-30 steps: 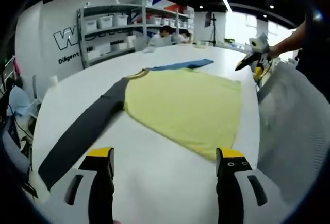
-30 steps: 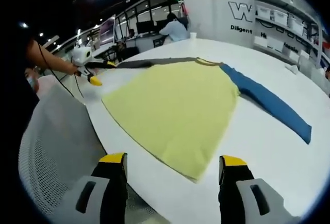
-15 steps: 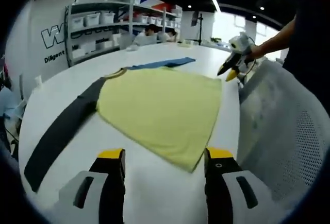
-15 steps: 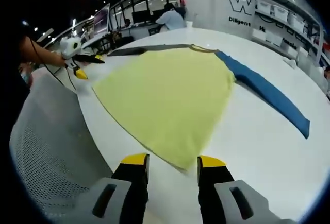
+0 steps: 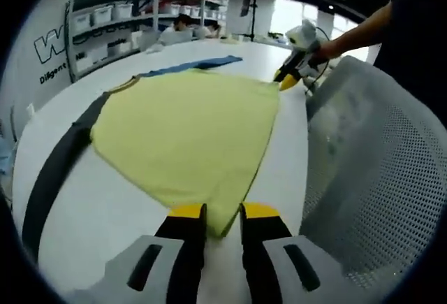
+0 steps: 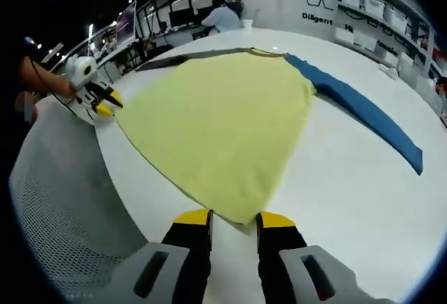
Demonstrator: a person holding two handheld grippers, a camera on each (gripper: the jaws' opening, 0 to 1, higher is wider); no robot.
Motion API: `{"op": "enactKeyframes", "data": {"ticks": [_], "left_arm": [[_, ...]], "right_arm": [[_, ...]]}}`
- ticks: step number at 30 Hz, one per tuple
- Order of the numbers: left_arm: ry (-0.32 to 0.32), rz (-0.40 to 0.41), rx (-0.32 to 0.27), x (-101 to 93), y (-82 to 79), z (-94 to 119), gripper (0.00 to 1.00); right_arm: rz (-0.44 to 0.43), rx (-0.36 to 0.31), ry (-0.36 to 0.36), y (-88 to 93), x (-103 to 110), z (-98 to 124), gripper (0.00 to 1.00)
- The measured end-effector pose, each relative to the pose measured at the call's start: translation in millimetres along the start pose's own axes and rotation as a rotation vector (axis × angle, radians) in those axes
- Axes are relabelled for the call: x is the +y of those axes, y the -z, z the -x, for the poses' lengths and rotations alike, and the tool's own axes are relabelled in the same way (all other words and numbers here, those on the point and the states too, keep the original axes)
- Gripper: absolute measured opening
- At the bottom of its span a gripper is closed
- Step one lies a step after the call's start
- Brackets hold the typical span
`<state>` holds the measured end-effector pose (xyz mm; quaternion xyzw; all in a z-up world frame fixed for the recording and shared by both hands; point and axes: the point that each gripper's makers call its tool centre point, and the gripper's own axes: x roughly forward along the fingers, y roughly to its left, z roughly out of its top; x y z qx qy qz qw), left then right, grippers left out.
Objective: Fold the garment on the visible template until the final outline fits inside the template.
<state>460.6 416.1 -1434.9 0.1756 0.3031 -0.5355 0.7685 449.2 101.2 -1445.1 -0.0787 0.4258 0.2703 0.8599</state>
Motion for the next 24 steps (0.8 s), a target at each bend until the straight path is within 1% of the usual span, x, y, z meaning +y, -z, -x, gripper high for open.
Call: {"op": "enactKeyframes", "data": {"ticks": [3, 5, 6, 8, 9, 11, 12, 14, 15, 17, 19, 20, 21, 22, 24], "left_arm": [[-0.011, -0.006, 0.003, 3.1, 1.3, 0, 0.14], [-0.043, -0.023, 0.015, 10.3, 5.0, 1, 0.07], [-0.052, -0.029, 0.013, 12.4, 3.9, 1, 0.04], [-0.055, -0.022, 0.016, 15.0, 4.7, 1, 0.0], [-0.05, -0.011, 0.016, 14.9, 4.7, 1, 0.0], [-0.05, 0.009, 0.021, 15.9, 5.0, 1, 0.0], [-0.051, 0.019, 0.024, 16.1, 4.9, 1, 0.0], [-0.055, 0.046, 0.031, 15.7, 4.7, 1, 0.0], [-0.055, 0.076, 0.036, 15.5, 5.1, 1, 0.0], [-0.051, 0.105, 0.047, 13.6, 6.1, 2, 0.0], [-0.044, 0.11, 0.055, 11.3, 7.0, 3, 0.0], [-0.042, 0.118, 0.06, 10.2, 7.6, 3, 0.0], [-0.04, 0.135, 0.066, 9.6, 8.4, 4, 0.0], [-0.033, 0.18, 0.077, 7.7, 10.2, 5, 0.0], [-0.028, 0.193, 0.082, 7.4, 11.3, 6, 0.0]], "right_arm": [[-0.011, -0.007, -0.003, -2.7, -2, 1, 0.19], [-0.033, -0.016, -0.005, -6.0, -3, 1, 0.18], [-0.048, -0.022, -0.004, -7.4, -4, 1, 0.16], [-0.081, -0.022, 0.002, -8.6, -7, 0, 0.09], [-0.09, -0.011, 0.008, -8.1, -9, 0, 0.0], [-0.102, 0.031, 0.019, -1.6, -10, 0, 0.0], [-0.11, 0.04, 0.008, 0.6, -9, -1, 0.0], [-0.1, 0.041, 0.011, 1.3, -8, 0, 0.0], [-0.094, 0.042, 0.012, 1.9, -7, 1, 0.0], [-0.104, 0.05, 0.009, 4.5, -6, 2, 0.0], [-0.116, 0.067, 0.002, 10.1, -2, 5, 0.0], [-0.114, 0.062, -0.001, 10.1, -1, 6, 0.0], [-0.118, 0.06, 0.0, 11.0, -1, 6, 0.0], [-0.126, 0.064, 0.0, 11.7, 0, 7, 0.0], [-0.129, 0.07, 0.001, 13.7, 1, 8, 0.0]]}}
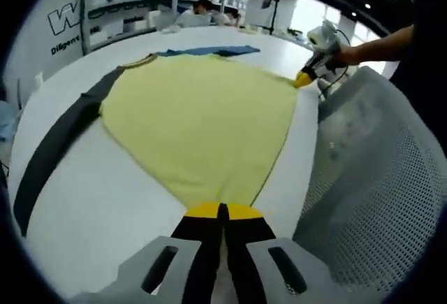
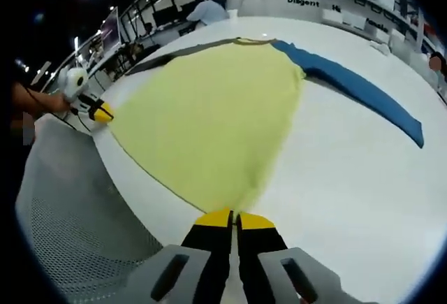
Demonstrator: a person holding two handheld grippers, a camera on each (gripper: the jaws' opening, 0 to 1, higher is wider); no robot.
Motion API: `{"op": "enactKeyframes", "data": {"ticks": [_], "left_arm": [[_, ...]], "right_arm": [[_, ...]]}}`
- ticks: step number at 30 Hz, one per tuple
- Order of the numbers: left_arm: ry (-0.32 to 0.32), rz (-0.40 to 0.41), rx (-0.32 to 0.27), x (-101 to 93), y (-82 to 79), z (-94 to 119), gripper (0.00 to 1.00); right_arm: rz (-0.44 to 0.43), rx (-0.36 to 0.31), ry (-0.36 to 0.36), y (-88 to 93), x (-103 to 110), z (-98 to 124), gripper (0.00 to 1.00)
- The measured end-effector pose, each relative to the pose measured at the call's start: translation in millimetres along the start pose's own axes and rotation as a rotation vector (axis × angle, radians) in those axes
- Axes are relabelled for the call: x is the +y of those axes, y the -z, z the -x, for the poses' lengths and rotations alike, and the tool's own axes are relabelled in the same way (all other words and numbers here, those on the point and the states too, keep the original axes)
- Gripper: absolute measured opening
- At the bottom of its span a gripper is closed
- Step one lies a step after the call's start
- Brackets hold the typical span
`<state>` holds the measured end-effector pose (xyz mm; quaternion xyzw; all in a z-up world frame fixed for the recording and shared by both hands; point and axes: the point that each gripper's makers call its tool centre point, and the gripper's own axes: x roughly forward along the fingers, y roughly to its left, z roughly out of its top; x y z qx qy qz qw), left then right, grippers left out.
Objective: Fold the garment on the visible template until the final outline fits inside the template.
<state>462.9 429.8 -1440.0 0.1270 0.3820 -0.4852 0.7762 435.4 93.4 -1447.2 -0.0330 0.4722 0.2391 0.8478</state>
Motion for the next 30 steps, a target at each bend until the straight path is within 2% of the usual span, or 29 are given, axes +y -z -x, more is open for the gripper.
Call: {"op": "enactKeyframes", "data": {"ticks": [4, 14, 18, 22, 24, 27, 29, 30], "left_arm": [[0.011, 0.019, 0.011, -3.6, 2.7, 1, 0.0], [0.001, 0.068, -0.024, -6.6, 2.9, 0, 0.0], [0.012, 0.044, -0.029, -9.4, 2.0, 0, 0.0], [0.022, 0.046, -0.038, -8.2, 1.0, 0, 0.0], [0.013, 0.039, -0.062, -6.0, -2.2, 0, 0.0], [-0.036, 0.005, -0.13, 3.3, -13.1, 5, 0.05], [-0.048, 0.059, -0.182, 10.9, -19.7, 9, 0.12], [-0.054, 0.077, -0.187, 14.6, -20.1, 11, 0.15]], "right_arm": [[0.023, 0.004, 0.009, 2.1, 2, 0, 0.0], [0.001, -0.012, 0.027, 1.7, 3, 0, 0.0], [0.047, -0.005, 0.052, -2.2, 0, -3, 0.0], [0.097, 0.005, 0.043, -0.6, 2, -1, 0.0], [0.091, 0.0, 0.036, -0.2, 3, 1, 0.0], [0.082, -0.018, 0.03, -0.5, 3, 4, 0.0], [0.091, -0.032, 0.033, -1.6, 3, 6, 0.0], [0.097, -0.041, 0.035, -2.8, 3, 6, 0.03]]}}
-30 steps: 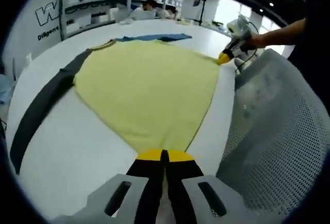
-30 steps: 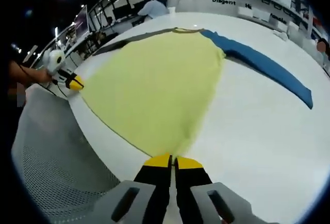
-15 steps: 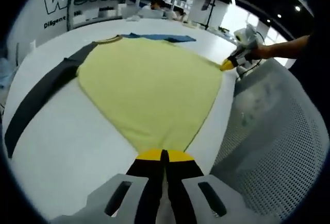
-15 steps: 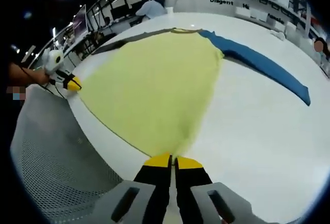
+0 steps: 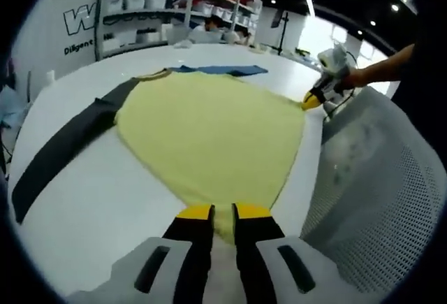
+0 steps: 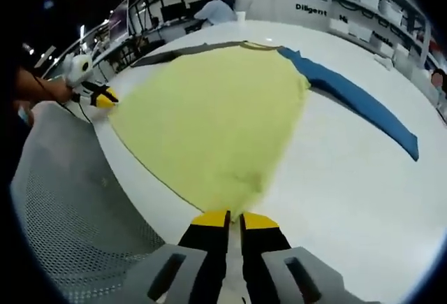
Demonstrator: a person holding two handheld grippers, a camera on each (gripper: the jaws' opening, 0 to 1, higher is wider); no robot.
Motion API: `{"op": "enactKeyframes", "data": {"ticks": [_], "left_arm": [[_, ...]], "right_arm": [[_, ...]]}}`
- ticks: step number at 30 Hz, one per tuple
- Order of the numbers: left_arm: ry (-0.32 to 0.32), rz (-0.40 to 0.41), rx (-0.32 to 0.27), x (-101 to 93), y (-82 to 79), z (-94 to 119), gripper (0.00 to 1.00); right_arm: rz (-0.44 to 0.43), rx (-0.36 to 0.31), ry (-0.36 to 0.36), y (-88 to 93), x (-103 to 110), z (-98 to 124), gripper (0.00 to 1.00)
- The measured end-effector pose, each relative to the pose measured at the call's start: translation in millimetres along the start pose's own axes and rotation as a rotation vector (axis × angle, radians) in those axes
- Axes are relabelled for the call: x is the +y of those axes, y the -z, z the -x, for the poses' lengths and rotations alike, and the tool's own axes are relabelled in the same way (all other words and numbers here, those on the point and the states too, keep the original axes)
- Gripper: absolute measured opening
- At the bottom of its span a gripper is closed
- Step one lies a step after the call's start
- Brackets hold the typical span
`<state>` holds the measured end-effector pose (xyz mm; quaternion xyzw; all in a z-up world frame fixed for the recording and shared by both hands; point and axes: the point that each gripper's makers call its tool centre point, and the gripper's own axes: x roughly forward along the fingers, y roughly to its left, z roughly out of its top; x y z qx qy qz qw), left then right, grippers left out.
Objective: Fold the garment on the visible template until the final outline fits inside the template.
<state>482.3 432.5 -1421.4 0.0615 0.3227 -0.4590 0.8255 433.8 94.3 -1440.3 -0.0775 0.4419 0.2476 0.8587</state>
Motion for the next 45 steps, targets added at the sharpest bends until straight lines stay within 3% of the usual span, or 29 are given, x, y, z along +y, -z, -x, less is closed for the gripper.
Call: {"op": "enactKeyframes", "data": {"ticks": [7, 15, 20, 25, 32, 37, 40, 45], "left_arm": [[-0.155, 0.052, -0.06, 48.5, -5.6, 15, 0.27], [-0.301, 0.17, -0.123, 102.6, -5.2, 42, 0.29], [-0.374, 0.229, -0.143, 122.7, -3.4, 58, 0.32], [-0.435, 0.267, -0.159, 137.6, -2.7, 71, 0.33], [-0.525, 0.319, -0.2, 166.3, -5.6, 89, 0.34], [-0.623, 0.382, -0.229, 192.3, -7.7, 106, 0.32], [-0.667, 0.423, -0.256, 216.0, -2.3, 114, 0.32], [-0.692, 0.43, -0.245, 242.7, 8.0, 119, 0.31]], "right_arm": [[-0.014, -0.102, 0.021, -17.0, -2, 7, 0.25], [-0.031, -0.196, 0.048, -26.0, -8, 15, 0.55], [-0.041, -0.232, 0.066, -29.4, -13, 19, 0.73], [-0.062, -0.263, 0.091, -33.3, -21, 23, 0.84], [-0.036, -0.237, 0.097, -27.9, -25, 25, 0.87], [-0.056, -0.238, 0.113, -28.4, -30, 28, 0.87], [-0.064, -0.24, 0.12, -28.8, -30, 30, 0.87], [-0.064, -0.234, 0.131, -26.5, -32, 32, 0.87]]}}
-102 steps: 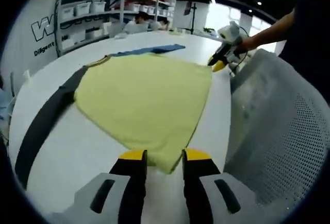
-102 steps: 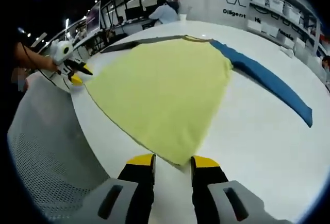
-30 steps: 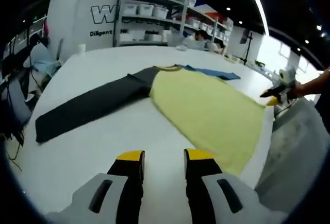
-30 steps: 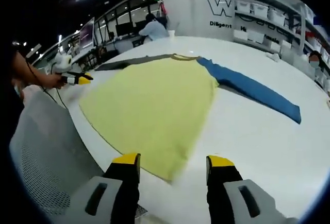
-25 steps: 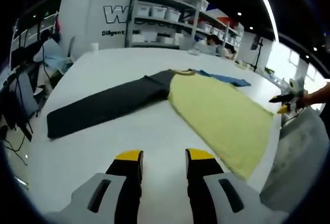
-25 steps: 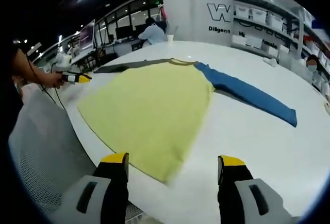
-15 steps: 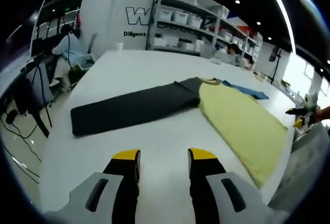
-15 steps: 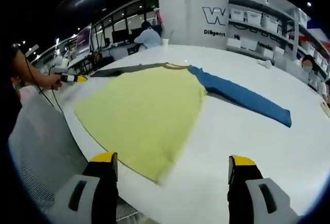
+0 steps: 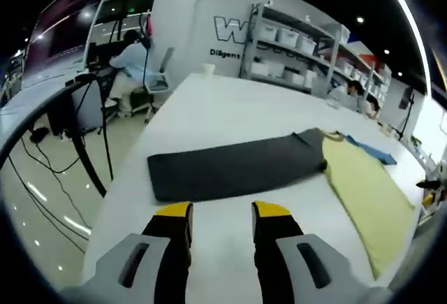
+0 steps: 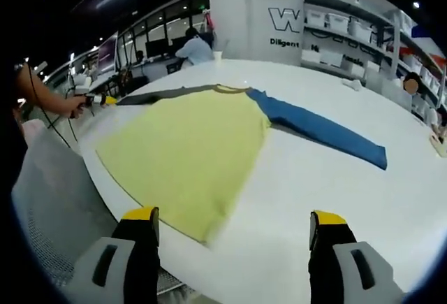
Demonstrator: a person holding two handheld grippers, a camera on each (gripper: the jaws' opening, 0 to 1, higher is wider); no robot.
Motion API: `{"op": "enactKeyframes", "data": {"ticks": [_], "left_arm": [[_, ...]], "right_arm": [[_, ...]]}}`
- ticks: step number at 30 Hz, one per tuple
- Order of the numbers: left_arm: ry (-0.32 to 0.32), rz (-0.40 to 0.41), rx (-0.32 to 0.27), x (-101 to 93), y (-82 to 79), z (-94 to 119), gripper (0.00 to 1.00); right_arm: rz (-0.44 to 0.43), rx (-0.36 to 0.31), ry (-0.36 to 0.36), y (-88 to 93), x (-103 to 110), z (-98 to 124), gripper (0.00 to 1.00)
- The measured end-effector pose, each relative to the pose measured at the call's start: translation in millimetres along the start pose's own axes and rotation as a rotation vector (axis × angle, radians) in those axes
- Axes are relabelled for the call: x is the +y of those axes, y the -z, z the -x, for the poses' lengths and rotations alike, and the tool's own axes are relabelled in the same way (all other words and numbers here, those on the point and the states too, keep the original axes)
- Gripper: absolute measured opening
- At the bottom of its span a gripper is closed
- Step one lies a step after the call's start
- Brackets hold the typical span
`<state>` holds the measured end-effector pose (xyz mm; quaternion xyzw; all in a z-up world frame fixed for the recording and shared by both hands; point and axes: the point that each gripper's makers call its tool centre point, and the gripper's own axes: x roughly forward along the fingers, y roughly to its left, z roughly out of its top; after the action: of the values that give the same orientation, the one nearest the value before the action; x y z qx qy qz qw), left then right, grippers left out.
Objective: Fold the garment on the visible template until the final outline fits inside the template.
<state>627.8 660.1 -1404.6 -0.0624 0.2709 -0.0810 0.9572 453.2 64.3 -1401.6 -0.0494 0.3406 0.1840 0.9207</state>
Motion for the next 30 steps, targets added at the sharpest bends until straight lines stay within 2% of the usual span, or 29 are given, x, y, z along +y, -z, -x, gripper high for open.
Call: {"op": "enactKeyframes", "data": {"ticks": [7, 10, 16, 25, 30], "left_arm": [[-0.072, 0.063, -0.013, 10.1, -11.0, 3, 0.3], [-0.139, 0.087, -0.017, 21.0, -14.2, 4, 0.3], [-0.173, 0.154, 0.013, 25.9, -7.3, 3, 0.29], [-0.179, 0.197, 0.063, 25.3, 1.9, -7, 0.25], [-0.188, 0.222, 0.053, 30.8, -3.0, -13, 0.2]], "right_arm": [[-0.01, 0.011, 0.011, 3.8, -2, 5, 0.87], [-0.011, 0.016, 0.014, 4.6, -3, 7, 0.87], [-0.022, 0.015, 0.028, 3.0, -9, 9, 0.87], [-0.022, 0.017, 0.029, 2.1, -6, 14, 0.87], [-0.024, 0.022, 0.042, 3.6, -12, 21, 0.86]]}}
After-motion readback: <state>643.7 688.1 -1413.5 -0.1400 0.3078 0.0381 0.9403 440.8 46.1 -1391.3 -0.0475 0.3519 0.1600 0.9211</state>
